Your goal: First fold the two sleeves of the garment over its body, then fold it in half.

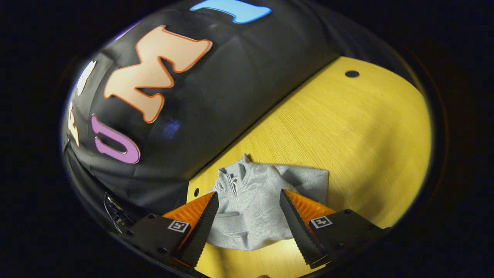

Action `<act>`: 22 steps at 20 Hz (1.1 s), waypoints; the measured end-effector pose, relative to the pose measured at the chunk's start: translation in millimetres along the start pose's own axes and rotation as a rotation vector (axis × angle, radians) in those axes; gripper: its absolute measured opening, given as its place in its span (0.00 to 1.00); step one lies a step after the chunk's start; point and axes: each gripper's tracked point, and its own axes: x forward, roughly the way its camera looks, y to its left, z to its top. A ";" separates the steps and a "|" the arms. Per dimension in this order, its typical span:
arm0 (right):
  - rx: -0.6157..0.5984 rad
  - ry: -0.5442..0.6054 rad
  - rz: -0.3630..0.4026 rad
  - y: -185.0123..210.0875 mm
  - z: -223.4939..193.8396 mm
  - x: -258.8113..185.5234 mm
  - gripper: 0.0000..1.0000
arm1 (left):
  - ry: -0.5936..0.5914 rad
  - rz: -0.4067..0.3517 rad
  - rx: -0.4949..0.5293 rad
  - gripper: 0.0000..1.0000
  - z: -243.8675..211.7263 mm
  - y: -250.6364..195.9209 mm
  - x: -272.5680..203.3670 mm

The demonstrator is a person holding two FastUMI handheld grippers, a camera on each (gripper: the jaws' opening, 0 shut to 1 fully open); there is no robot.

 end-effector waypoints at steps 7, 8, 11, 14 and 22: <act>-0.329 -0.157 -0.003 20.2 4.1 -58.5 0.98 | -0.240 -0.048 0.189 0.95 31.1 -36.9 -78.2; -0.377 -0.182 -0.001 22.3 6.5 -67.2 0.98 | -0.264 -0.030 0.206 0.95 32.6 -36.4 -87.2; -0.520 -0.290 0.008 39.3 18.6 -92.8 0.98 | -0.316 0.006 0.233 0.95 32.6 -35.5 -117.5; -0.647 -0.406 0.009 55.1 24.8 -122.1 0.98 | -0.342 0.055 0.260 0.95 31.8 -28.7 -138.2; -0.737 -0.495 0.026 81.0 6.1 -147.3 0.98 | -0.392 0.038 0.325 0.97 43.7 -45.6 -163.4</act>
